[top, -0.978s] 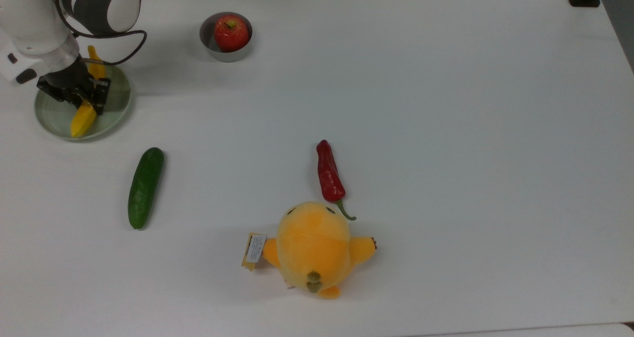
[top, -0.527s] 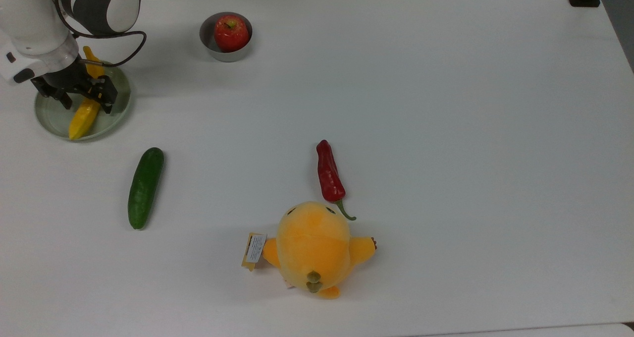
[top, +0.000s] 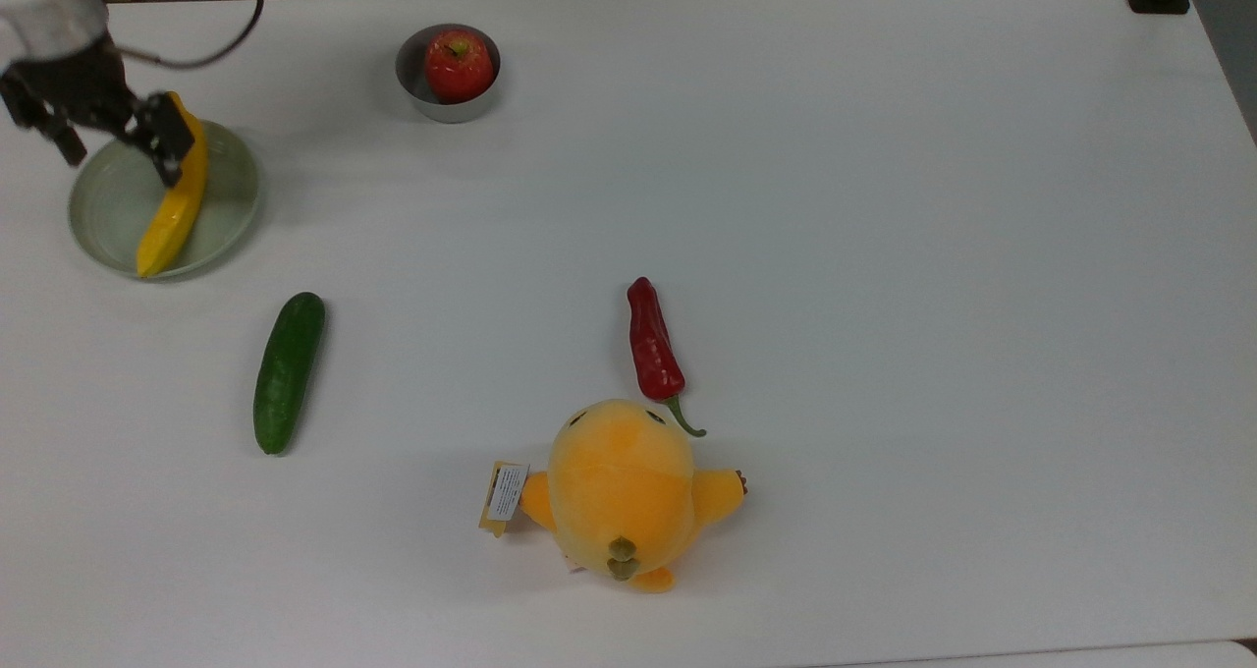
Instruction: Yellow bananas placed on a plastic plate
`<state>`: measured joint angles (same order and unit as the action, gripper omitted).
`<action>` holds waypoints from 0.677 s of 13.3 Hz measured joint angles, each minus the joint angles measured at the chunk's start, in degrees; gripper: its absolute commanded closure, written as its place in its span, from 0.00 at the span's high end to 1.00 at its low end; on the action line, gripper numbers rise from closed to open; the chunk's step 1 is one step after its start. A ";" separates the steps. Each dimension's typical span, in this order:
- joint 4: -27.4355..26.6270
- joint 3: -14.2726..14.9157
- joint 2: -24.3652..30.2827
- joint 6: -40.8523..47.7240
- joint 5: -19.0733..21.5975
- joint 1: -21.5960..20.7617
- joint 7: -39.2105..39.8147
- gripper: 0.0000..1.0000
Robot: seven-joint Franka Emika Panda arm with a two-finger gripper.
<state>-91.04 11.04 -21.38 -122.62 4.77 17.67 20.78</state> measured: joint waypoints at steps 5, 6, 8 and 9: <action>0.75 -0.62 16.30 20.43 0.03 -6.29 -12.51 1.00; 1.20 -0.68 18.51 24.71 0.15 -7.54 -14.47 1.00; 2.54 -0.98 21.72 32.69 0.30 -11.31 -18.55 1.00; 2.89 -1.60 22.88 34.83 0.36 -13.39 -20.57 1.00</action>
<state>-88.16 9.44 1.50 -87.78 5.13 4.28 0.21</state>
